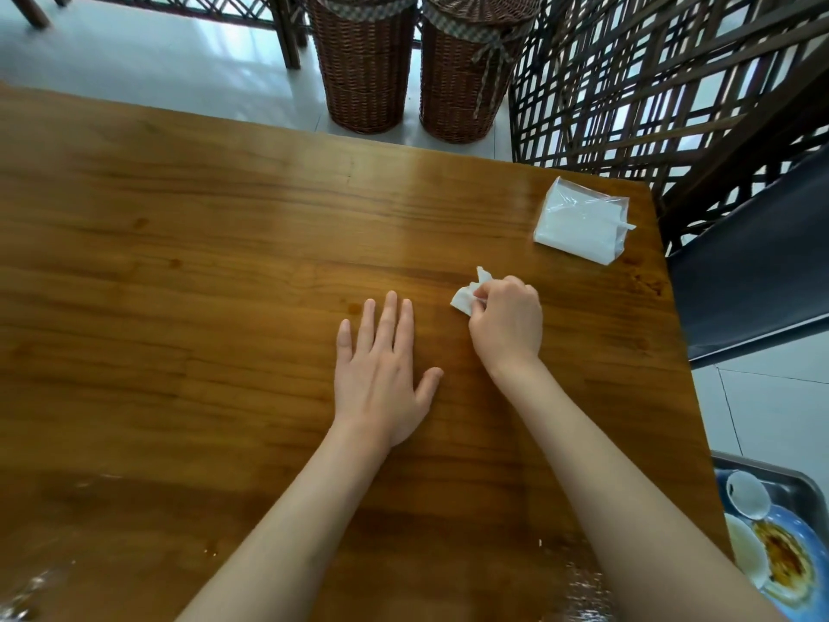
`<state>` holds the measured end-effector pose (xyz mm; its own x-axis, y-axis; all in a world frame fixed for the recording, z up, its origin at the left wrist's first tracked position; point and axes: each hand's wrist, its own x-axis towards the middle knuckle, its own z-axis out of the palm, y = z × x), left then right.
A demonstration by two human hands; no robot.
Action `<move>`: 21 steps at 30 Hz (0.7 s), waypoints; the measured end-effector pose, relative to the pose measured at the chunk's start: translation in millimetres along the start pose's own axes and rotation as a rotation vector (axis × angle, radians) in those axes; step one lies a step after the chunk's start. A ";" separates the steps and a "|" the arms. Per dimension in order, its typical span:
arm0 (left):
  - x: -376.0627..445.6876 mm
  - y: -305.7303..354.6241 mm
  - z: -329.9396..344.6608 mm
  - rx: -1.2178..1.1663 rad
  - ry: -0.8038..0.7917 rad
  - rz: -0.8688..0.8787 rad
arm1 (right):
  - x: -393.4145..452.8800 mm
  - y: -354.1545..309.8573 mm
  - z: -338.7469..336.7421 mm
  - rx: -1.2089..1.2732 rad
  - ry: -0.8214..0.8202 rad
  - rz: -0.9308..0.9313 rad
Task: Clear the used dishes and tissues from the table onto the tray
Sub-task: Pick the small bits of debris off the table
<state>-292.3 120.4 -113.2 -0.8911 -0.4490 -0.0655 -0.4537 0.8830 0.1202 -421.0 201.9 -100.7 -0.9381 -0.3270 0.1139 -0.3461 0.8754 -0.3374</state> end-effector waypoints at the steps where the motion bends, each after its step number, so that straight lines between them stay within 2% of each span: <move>1: -5.2 -4.1 -2.8 -0.001 0.012 -0.030 | 0.9 -0.1 0.0 0.010 -0.019 -0.022; 6: -49.1 -32.0 -11.7 -0.026 -0.022 -0.179 | 4.8 -10.9 -2.6 0.155 -0.064 -0.042; 12: -98.8 -47.8 -10.2 -0.035 -0.119 -0.204 | 5.5 -66.9 6.8 0.314 -0.166 -0.085; 17: -104.0 -54.3 -3.8 -0.030 -0.134 -0.169 | -2.2 -112.8 29.1 0.245 -0.265 -0.166; 21: -104.3 -55.6 -0.5 -0.038 -0.103 -0.150 | -13.9 -115.6 36.2 0.187 -0.248 -0.260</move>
<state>-174.1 118.1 -112.6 -0.8091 -0.5573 -0.1866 -0.5833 0.8003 0.1388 -367.6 92.4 -97.1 -0.7806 -0.6250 -0.0028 -0.5424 0.6796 -0.4939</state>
